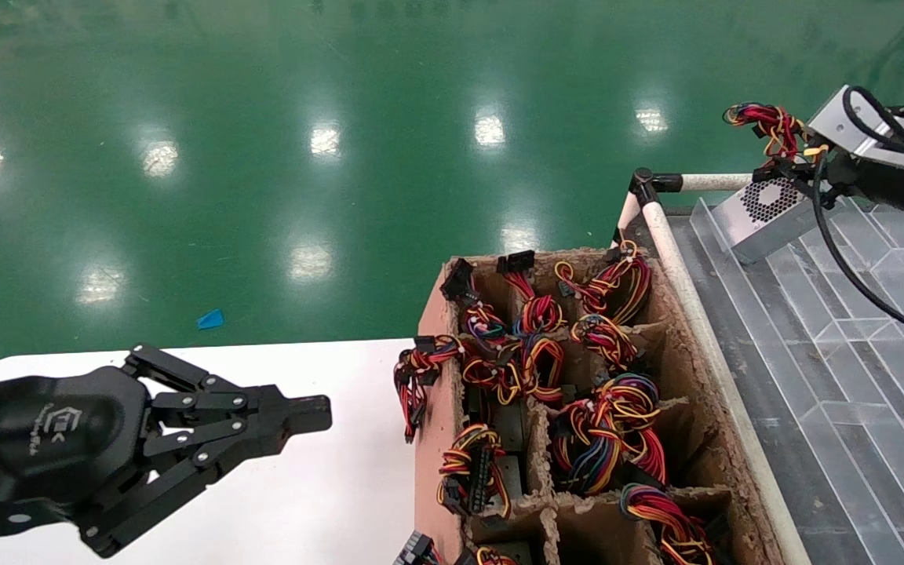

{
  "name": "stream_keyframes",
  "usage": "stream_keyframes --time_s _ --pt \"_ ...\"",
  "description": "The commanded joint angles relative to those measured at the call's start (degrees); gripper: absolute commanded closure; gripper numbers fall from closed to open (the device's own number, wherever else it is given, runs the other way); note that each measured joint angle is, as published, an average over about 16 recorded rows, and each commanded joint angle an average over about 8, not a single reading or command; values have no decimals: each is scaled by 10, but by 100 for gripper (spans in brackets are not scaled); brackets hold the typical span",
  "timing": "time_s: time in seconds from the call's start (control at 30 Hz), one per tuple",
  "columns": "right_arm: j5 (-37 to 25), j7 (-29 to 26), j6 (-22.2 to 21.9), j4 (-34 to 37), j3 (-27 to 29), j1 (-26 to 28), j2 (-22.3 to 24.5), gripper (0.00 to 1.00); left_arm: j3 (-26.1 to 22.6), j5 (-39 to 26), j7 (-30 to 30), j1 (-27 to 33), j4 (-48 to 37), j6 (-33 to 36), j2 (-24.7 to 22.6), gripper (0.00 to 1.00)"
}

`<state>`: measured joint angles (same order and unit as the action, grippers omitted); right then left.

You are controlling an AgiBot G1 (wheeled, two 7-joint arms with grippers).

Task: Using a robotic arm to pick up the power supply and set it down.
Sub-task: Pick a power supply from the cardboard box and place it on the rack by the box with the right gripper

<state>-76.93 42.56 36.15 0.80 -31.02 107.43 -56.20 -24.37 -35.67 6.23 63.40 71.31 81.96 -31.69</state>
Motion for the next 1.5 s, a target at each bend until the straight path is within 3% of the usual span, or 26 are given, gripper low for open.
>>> stream_keyframes --time_s 0.03,0.7,1.43,1.5 --pt "0 1 -1 -2 0 -5 1 100 0 0 0 0 0 0 0 100" --pt "5 10 -3 -11 4 -3 2 100 0 0 0 0 0 0 0 100" --pt "19 18 27 -16 13 15 -9 100 0 0 0 0 0 0 0 100" --pt "20 20 26 -15 14 15 -8 88 0 0 0 0 0 0 0 100"
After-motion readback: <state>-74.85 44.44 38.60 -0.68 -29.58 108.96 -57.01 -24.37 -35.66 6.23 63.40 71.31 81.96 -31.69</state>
